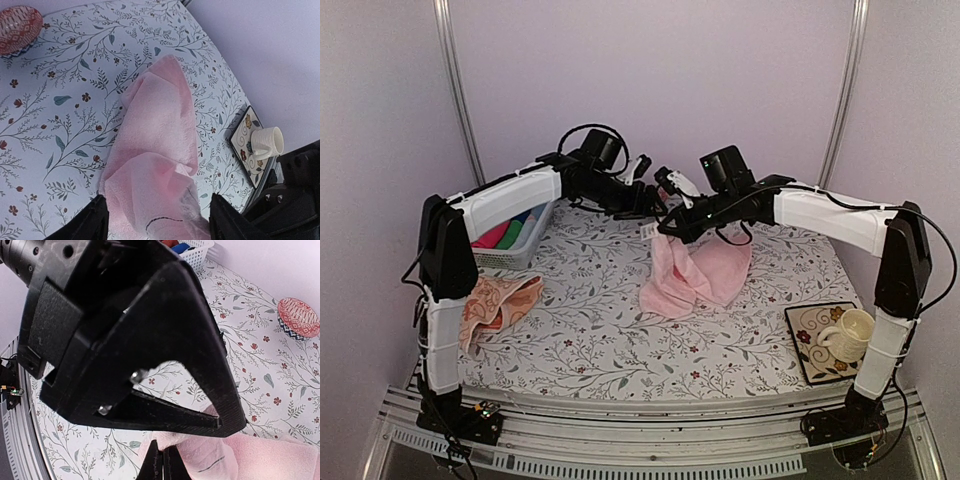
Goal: Roll the towels
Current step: Pass from the right arm to the left
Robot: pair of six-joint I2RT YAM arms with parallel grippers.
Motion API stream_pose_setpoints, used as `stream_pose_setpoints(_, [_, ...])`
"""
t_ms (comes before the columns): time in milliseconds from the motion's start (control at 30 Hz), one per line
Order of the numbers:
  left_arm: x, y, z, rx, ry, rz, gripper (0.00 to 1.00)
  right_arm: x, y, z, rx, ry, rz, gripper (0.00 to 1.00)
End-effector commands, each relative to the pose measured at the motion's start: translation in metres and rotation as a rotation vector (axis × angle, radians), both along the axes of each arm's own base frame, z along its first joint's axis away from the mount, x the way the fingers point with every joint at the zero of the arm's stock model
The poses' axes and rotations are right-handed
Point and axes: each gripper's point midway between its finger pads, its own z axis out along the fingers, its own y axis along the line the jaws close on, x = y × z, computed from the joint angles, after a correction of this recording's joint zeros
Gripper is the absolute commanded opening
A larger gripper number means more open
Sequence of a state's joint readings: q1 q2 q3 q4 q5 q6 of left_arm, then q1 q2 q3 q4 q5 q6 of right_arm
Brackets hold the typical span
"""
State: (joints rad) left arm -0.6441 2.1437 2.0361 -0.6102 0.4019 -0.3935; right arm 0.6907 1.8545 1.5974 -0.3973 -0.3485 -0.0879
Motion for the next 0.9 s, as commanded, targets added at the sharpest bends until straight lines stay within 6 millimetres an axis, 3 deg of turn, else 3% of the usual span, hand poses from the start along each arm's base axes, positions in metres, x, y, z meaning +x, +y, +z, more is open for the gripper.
stream_pose_setpoints(0, [-0.008, -0.006, 0.009, -0.002, -0.01, -0.024, 0.69, 0.006, 0.003, -0.002, -0.03, -0.02, -0.022, 0.02])
stream_pose_setpoints(267, [-0.016, -0.011, 0.016, -0.015, -0.022, -0.059, 0.73, 0.006, 0.008, -0.01, -0.058, -0.018, -0.021, 0.02])
stream_pose_setpoints(467, [-0.02, -0.006, 0.007, 0.014, 0.002, -0.054, 0.66, 0.008, 0.007, -0.008, -0.067, -0.03, -0.036, 0.02])
stream_pose_setpoints(600, [-0.022, 0.0, -0.002, 0.05, 0.013, -0.045, 0.47, 0.009, 0.007, -0.006, -0.067, -0.033, -0.038, 0.02])
stream_pose_setpoints(667, [-0.022, 0.0, -0.003, 0.057, 0.014, -0.044, 0.44, 0.01, 0.006, -0.006, -0.069, -0.035, -0.039, 0.02])
stream_pose_setpoints(867, [-0.02, -0.001, 0.003, 0.045, 0.0, -0.047, 0.11, 0.011, 0.006, -0.009, -0.08, -0.034, -0.044, 0.02])
